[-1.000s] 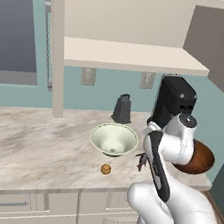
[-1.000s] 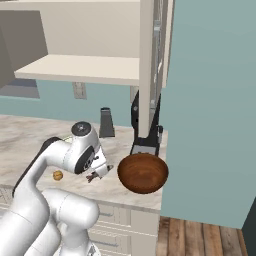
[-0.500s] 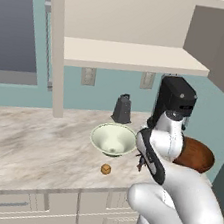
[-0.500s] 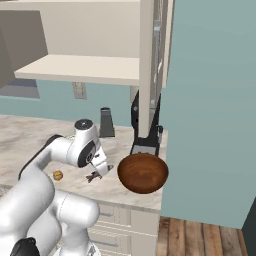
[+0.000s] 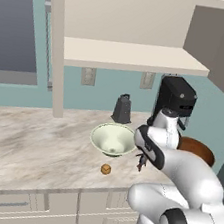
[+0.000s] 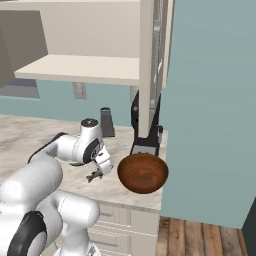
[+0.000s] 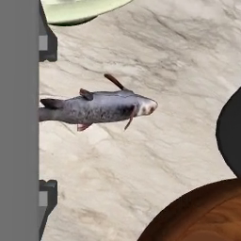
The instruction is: Pick both bowls and place them on the counter. Then place the fish in one bowl and place the cookie dough ball in the other bowl.
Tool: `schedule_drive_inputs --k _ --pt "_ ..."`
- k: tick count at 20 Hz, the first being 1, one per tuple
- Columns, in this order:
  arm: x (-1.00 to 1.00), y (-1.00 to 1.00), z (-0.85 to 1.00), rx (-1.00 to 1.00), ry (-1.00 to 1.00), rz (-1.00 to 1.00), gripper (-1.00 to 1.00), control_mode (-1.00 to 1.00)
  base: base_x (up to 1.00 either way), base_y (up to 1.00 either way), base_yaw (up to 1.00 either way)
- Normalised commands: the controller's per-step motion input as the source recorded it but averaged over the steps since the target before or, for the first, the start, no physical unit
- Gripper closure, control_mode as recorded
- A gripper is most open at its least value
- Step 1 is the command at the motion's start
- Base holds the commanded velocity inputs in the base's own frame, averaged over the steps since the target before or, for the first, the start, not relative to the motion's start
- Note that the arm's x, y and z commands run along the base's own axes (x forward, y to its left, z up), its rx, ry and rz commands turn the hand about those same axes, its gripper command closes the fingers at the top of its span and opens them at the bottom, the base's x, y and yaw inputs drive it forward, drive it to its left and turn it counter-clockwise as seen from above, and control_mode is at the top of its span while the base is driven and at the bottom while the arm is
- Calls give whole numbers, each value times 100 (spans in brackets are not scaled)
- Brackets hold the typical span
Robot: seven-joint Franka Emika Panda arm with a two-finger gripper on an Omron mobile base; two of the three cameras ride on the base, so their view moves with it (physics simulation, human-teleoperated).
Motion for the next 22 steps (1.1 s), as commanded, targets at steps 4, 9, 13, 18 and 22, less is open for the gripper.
schedule_drive_inputs --k 4,9,13,18,22 --pt "15 2 -27 0 5 2 -100 -100 0 0 0" --pt "22 4 -24 0 4 2 -100 -100 0 0 0" --pt "29 3 -24 0 6 2 -100 -100 0 0 0" --pt "30 1 -27 -1 11 2 -100 -100 0 0 0" --pt "19 0 -15 -1 2 3 -100 -100 0 0 0"
